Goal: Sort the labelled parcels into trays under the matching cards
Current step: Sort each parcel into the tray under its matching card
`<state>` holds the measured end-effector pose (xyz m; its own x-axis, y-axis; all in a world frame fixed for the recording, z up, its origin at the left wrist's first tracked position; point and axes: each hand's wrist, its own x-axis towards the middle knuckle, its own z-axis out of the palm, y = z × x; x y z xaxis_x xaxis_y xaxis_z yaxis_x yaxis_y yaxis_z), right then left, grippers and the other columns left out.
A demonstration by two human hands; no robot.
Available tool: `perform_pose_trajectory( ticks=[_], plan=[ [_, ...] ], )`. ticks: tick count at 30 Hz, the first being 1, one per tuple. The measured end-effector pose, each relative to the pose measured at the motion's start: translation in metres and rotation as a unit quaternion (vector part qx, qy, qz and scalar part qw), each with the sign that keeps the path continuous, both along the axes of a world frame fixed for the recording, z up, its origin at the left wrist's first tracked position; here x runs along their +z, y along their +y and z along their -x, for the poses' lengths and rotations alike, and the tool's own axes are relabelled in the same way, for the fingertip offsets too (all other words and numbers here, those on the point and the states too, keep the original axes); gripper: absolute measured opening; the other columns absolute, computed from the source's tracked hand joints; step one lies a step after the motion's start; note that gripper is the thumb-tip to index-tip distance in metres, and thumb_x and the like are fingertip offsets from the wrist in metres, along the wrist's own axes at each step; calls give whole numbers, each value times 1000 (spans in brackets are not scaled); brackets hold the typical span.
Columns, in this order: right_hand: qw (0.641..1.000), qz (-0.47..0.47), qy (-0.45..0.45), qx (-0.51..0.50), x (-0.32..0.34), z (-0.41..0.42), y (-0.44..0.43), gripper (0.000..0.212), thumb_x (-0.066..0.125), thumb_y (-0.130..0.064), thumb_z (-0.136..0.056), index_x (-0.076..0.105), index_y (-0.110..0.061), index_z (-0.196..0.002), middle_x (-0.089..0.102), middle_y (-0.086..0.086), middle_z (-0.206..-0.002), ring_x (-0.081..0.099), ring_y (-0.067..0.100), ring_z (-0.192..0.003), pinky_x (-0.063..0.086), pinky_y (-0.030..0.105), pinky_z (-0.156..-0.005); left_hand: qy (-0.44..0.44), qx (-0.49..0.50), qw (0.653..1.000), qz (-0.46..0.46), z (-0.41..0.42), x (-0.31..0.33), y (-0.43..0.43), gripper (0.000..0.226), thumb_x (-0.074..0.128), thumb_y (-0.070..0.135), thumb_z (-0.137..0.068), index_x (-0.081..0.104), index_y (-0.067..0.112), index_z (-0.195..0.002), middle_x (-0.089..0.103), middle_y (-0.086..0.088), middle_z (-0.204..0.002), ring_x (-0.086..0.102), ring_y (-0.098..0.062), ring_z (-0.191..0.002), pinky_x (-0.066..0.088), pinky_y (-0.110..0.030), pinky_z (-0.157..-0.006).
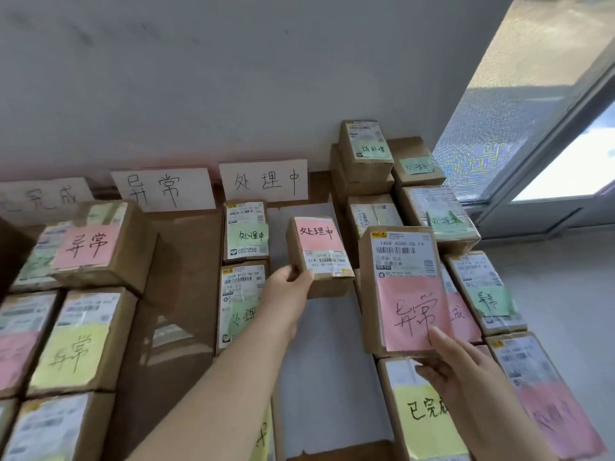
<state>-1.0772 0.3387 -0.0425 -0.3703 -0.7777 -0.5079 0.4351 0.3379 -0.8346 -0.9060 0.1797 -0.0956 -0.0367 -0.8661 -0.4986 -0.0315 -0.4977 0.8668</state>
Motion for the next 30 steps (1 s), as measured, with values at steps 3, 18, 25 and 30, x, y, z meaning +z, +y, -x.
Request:
perform_pose_trajectory(
  ticks=[3, 18, 25, 30],
  plan=[
    [1000, 1, -16, -22, -3, -2, 3, 103, 91, -57, -9, 69, -4, -94, 69, 11, -79, 64, 13, -63, 54, 21, -55, -44, -2, 999, 4, 13, -4, -23, 29, 56, 23, -93, 63, 16, -120, 66, 1, -115, 60, -16, -103, 46, -28, -87],
    [998, 49, -32, 0, -1, 16, -32, 76, 91, -59, -18, 78, -16, -79, 72, 9, -88, 67, 15, -75, 58, 24, -68, -440, -323, 823, 157, 24, -20, -31, 64, 39, 20, -100, 3, 26, -152, -12, -3, -159, 11, -25, -145, 26, -35, -112],
    [999, 42, -34, -3, -2, 16, -37, 75, 90, -60, -18, 78, -17, -79, 72, 8, -87, 68, 14, -76, 57, 24, -67, -516, -338, 762, 198, 27, -21, -45, 65, 39, 18, -100, -1, 20, -152, -14, -10, -159, 1, -29, -146, 22, -38, -114],
    [999, 38, 0, 1, 4, 4, -39, 77, 87, -66, -20, 78, -18, -80, 72, 7, -87, 66, 13, -77, 57, 22, -71, -556, -341, 689, 315, 9, 6, -27, 61, 35, 23, -100, 3, 17, -152, 3, -8, -160, 1, -24, -147, 9, -36, -119]
  ],
)
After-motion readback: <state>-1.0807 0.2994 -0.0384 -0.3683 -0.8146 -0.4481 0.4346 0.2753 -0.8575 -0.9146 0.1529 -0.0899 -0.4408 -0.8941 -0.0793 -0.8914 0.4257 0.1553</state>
